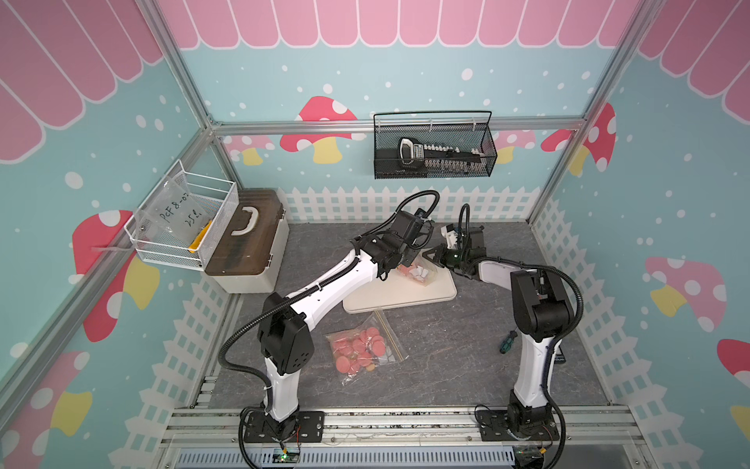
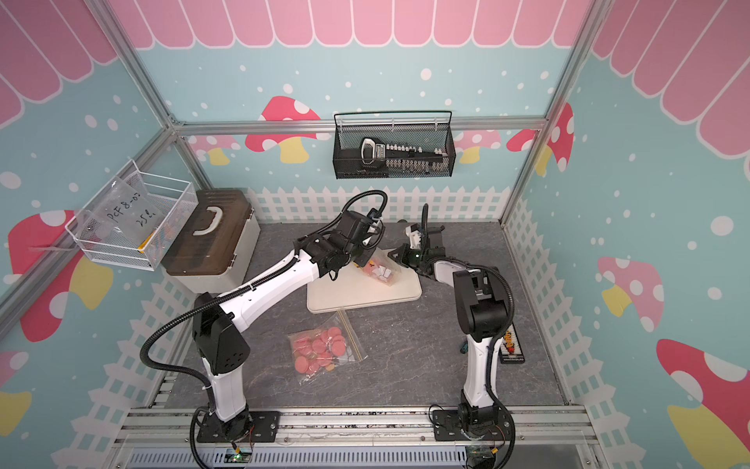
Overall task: Pour cookies out of the ziploc bag
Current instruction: 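Pour the cookies out of the ziploc bag onto the tray.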
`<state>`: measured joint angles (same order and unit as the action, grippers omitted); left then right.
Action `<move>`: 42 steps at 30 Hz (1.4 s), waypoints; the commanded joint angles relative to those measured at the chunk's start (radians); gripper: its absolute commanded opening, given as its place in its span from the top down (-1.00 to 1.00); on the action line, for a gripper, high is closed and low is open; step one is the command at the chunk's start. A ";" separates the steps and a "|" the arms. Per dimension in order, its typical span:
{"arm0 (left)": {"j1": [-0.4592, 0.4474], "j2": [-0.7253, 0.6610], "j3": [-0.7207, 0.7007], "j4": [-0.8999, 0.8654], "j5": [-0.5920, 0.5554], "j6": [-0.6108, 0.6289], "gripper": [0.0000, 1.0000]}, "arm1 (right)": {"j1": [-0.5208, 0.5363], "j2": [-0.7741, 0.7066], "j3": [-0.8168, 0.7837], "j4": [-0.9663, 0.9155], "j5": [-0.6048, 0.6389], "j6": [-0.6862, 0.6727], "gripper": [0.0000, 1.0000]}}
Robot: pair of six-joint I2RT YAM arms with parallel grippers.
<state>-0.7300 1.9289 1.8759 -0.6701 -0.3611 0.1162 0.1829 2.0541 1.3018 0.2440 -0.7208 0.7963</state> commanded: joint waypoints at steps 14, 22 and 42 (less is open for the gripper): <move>-0.014 0.033 0.074 -0.039 -0.043 0.022 1.00 | -0.013 0.014 -0.008 0.038 -0.050 0.055 0.67; -0.014 0.047 0.088 -0.038 -0.060 0.024 1.00 | -0.014 0.025 -0.009 0.038 -0.054 0.053 0.42; -0.014 0.059 0.081 -0.048 -0.053 -0.007 1.00 | -0.026 -0.146 -0.201 0.000 -0.061 0.061 -0.01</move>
<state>-0.7410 1.9759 1.9362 -0.7174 -0.4026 0.1093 0.1616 1.9625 1.1374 0.2516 -0.7670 0.8467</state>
